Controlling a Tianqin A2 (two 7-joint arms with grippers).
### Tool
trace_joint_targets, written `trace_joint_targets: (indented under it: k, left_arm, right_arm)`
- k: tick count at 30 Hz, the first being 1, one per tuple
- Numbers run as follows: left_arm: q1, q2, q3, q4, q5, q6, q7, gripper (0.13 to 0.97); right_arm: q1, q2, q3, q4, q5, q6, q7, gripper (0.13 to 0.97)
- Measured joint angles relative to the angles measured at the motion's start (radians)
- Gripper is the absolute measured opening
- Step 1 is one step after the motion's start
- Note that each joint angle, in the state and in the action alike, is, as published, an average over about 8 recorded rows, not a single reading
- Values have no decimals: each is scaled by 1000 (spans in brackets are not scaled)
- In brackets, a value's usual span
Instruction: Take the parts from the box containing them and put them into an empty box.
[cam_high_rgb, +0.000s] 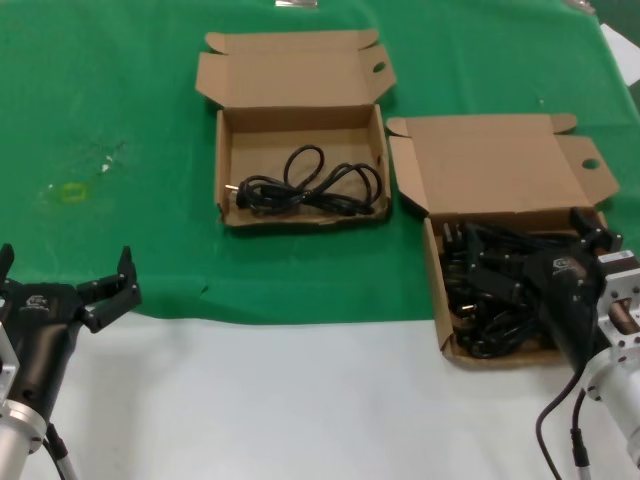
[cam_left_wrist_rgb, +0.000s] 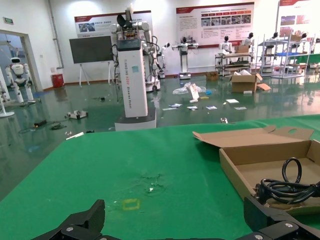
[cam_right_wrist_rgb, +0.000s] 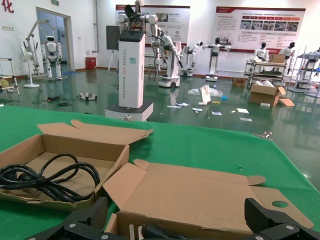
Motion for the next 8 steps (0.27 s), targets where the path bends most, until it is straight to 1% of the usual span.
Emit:
trace_joint_targets:
  k: [8]
  left_arm:
    - [0, 0, 0, 0, 0, 0, 0, 966]
  right_arm:
    - [0, 0, 0, 0, 0, 0, 0, 966]
